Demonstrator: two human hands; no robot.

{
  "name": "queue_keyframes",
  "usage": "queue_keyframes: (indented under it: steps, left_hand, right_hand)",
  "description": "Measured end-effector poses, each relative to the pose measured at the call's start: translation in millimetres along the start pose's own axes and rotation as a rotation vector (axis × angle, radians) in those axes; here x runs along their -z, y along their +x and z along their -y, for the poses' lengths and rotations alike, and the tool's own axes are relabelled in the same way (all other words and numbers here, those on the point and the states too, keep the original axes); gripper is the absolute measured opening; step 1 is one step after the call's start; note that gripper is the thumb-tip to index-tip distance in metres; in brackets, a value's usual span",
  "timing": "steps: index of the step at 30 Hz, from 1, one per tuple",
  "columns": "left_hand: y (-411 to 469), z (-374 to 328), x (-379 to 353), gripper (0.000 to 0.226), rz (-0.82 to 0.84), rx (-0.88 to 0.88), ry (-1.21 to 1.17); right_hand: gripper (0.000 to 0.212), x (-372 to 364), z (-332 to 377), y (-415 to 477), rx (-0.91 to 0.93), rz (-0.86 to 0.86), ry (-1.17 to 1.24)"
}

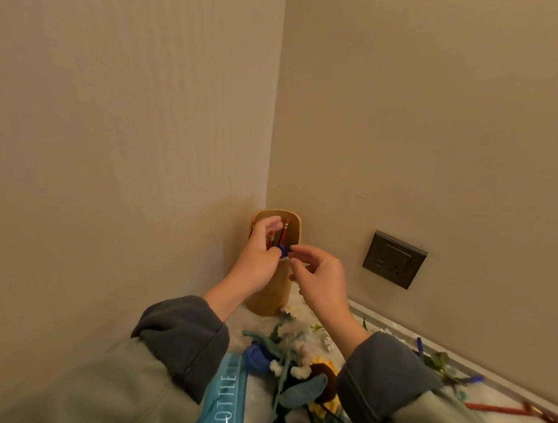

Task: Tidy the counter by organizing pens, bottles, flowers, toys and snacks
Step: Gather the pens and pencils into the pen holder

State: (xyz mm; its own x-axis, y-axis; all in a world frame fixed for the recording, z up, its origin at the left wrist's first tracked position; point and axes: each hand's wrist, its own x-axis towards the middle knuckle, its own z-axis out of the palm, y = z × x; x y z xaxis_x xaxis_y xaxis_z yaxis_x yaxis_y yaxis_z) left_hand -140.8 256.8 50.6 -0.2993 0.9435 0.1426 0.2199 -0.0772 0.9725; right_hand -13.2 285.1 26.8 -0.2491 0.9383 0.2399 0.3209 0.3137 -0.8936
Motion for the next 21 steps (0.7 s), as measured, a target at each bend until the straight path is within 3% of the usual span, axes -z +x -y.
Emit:
queue_keyframes:
  steps: [4, 8, 11, 14, 21]
  left_hand:
    - [-28, -21, -10, 0.053, -0.089, -0.08, -0.046]
    - [-58, -43, -30, 0.041, -0.049, -0.089, -0.184]
    - [-78, -52, -55, 0.032, 0.087, 0.036, -0.32]
    - [-98, -54, -88, 0.029, 0.188, 0.15, -0.301]
    - [-141, -50, -164, 0.025, 0.248, 0.333, -0.318]
  right_hand:
    - [0.023, 22, 10, -24, 0.002, -0.017, 0.054]
    - [0.025, 53, 15, -44, -0.005, -0.093, 0.015]
    - [0.02, 82, 7, -64, -0.025, -0.14, -0.015]
    - [0.014, 115, -5, -89, -0.056, -0.174, -0.035]
    - [0.018, 190, -40, -136, -0.194, -0.156, -0.117]
